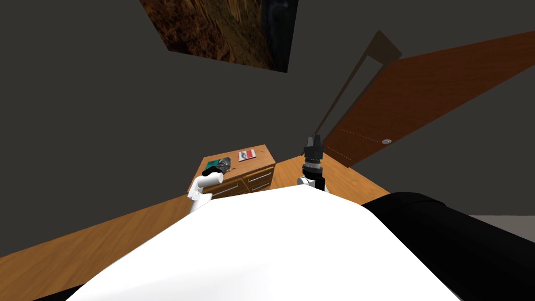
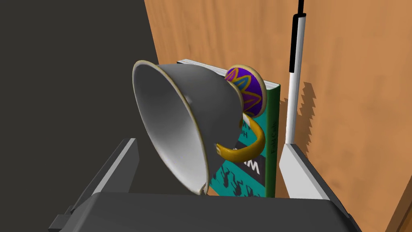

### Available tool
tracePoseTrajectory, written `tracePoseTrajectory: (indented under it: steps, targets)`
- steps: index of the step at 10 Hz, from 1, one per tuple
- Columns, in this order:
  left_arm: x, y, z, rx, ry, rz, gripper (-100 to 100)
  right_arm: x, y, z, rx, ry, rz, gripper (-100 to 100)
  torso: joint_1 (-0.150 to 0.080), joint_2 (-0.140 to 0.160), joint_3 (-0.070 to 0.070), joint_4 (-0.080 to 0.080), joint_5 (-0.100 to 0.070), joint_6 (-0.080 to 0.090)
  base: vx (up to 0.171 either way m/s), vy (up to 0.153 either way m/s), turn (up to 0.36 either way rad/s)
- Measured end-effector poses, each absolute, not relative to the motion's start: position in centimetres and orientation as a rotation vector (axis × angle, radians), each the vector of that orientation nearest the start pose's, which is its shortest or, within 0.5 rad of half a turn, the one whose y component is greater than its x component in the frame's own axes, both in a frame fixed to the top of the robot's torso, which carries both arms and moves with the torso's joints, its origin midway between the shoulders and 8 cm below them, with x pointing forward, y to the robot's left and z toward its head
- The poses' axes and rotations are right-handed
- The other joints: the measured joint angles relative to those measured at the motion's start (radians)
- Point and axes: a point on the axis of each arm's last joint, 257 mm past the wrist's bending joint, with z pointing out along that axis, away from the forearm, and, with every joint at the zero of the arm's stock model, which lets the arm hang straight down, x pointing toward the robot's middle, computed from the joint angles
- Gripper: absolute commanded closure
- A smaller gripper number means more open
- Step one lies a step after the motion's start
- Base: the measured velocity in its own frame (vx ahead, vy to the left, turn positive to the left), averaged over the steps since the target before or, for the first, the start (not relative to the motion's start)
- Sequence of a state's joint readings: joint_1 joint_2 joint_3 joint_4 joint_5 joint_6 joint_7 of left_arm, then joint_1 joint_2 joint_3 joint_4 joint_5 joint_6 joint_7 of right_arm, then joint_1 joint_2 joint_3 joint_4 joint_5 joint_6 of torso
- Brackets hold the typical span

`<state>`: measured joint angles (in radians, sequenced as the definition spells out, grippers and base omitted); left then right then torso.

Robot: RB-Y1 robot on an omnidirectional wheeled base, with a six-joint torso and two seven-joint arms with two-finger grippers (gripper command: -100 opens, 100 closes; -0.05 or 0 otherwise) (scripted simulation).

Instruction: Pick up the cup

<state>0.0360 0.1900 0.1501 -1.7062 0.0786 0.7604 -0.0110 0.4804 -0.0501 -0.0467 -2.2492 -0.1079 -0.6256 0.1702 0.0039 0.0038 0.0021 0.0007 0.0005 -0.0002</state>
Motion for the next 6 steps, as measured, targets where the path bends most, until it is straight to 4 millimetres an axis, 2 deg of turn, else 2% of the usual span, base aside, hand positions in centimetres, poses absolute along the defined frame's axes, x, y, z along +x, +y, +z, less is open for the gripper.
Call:
tracePoseTrajectory:
  steps: [6]
  targets:
    - [50.6, 36.5, -34.7, -1.709, 1.492, -0.621, -100, 32.5, -29.9, 4.2, 0.537, 0.540, 1.191, 0, 0.000, 0.000, 0.000, 0.000, 0.000, 0.000, -0.059, 0.052, -0.095]
